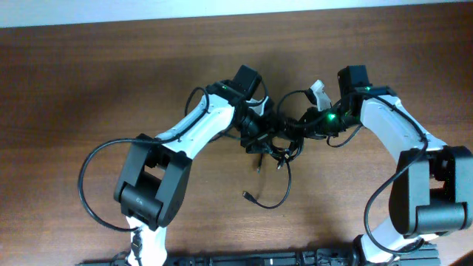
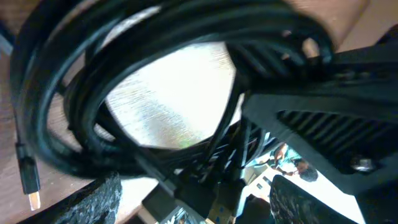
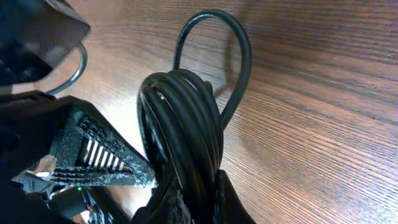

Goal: Untangle cables

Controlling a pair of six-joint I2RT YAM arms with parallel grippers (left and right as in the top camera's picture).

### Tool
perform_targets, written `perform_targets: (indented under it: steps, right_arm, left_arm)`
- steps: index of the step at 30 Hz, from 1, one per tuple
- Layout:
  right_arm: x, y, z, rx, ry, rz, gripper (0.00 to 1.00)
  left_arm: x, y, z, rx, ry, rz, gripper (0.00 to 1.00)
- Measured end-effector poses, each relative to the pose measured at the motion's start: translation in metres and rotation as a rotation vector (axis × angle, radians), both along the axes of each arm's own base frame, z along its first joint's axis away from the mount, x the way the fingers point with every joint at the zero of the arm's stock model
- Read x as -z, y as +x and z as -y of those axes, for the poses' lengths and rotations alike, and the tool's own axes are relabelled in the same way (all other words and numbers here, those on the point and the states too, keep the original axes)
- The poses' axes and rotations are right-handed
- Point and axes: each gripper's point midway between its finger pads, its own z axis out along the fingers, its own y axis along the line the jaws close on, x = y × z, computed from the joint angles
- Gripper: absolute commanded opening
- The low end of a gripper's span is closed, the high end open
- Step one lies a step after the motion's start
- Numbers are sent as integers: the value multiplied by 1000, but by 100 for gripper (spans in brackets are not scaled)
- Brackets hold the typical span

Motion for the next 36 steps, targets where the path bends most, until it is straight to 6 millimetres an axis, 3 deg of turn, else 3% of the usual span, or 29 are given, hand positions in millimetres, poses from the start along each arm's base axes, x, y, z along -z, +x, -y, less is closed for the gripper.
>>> perform_targets:
  steps: [4, 8, 11, 12, 17, 21, 26, 30, 32, 36]
  right_arm:
    - [1, 0, 1, -2, -7, 1, 4]
    - [1, 0, 1, -2, -6, 1, 4]
    - [1, 0, 1, -2, -7, 3, 4]
    - [1, 1, 1, -1, -9, 4, 4]
    - [1, 1, 1, -1, -10, 5, 4]
    - [2, 1, 2, 0, -13, 5, 4]
    - [2, -1, 1, -3, -14, -2, 4]
    - [2, -1, 0, -4, -11, -2, 4]
    - [1, -1, 0, -5, -6, -2, 4]
    - [2, -1, 1, -3, -14, -6, 4]
  left_arm:
    - [15, -21, -1, 20, 26, -51, 47]
    - [14, -24, 3, 33, 24, -49, 30]
    - [13, -25, 4, 32, 18, -55, 4]
    - [14, -26, 3, 34, 20, -57, 0]
    - [15, -22, 0, 55, 7, -23, 0]
    - [15, 0, -21, 32, -12, 20, 0]
    - [0, 44, -74, -33, -112, 105, 0]
    - [-36, 97, -160, -248, -132, 230, 0]
    - [-49, 113, -202, -348, -139, 269, 0]
    - [-53, 129, -273, -521, -139, 284, 0]
